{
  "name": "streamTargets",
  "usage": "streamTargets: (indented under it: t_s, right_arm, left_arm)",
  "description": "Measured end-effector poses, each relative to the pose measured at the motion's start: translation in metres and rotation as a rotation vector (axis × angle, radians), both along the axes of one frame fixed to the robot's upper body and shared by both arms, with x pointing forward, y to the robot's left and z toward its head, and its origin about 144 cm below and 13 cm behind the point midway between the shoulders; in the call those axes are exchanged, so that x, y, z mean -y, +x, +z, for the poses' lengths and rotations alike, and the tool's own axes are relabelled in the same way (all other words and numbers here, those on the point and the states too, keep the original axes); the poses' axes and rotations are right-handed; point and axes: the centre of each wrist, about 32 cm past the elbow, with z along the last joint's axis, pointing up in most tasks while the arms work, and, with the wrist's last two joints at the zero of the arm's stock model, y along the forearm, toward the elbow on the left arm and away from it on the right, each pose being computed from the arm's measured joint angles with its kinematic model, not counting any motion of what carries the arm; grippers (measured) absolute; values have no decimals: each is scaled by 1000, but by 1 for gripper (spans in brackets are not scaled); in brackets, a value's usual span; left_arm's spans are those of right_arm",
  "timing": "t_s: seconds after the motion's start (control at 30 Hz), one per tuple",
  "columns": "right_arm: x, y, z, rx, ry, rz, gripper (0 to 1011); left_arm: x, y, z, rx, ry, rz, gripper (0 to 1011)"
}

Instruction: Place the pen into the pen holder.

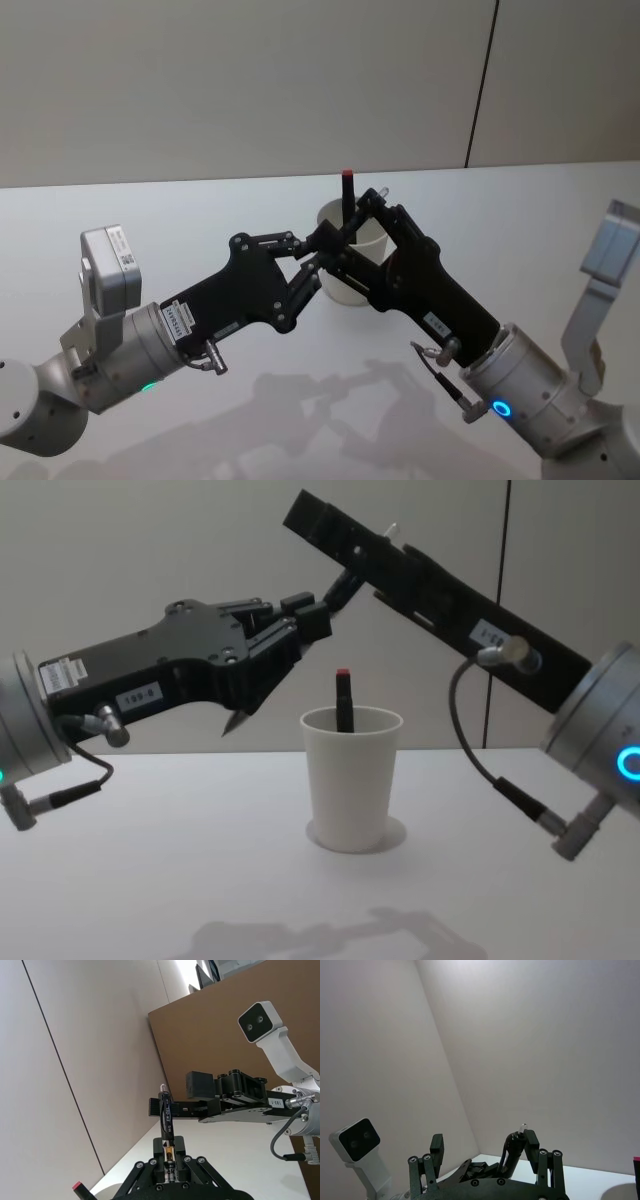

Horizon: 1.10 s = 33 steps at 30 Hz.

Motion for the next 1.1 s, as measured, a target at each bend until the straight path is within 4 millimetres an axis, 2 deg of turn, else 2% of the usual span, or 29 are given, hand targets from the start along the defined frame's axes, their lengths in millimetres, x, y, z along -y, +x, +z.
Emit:
streamTargets:
  t_s: [0.23, 0.3, 0.43, 0.53, 0.73, 0.77, 0.8, 0.87, 0.93, 1.03, 1.1]
  right_arm:
    - [1, -1, -1, -6, 6, -2, 980]
    - [1, -2, -1, -10, 8, -5, 910]
    - [1, -2, -2, -15, 10, -11, 847]
    - [2, -2, -2, -20, 12, -18, 719]
    - [2, -3, -3, -24, 13, -27, 565]
    - [2, -3, -3, -25, 13, -30, 504]
    - [2, -3, -3, -25, 14, -31, 504]
    - [2, -4, -2, -25, 15, -36, 393]
    - [2, -4, -3, -26, 16, -39, 358]
    - [2, -4, -3, -28, 18, -45, 234]
    - [2, -4, -3, -29, 18, -48, 199]
  left_arm:
    - [0, 0, 0, 0, 0, 0, 134]
    - [0, 0, 0, 0, 0, 0, 134]
    - [0, 0, 0, 0, 0, 0, 134]
    - [0, 0, 0, 0, 0, 0, 134]
    - [0, 0, 0, 0, 0, 0, 134]
    - [0, 0, 0, 0, 0, 0, 134]
    - [0, 0, 0, 0, 0, 0, 134]
    - [0, 0, 0, 0, 0, 0, 134]
    - [0, 0, 0, 0, 0, 0, 134]
    - [0, 0, 0, 0, 0, 0, 134]
    - [0, 0, 0, 0, 0, 0, 134]
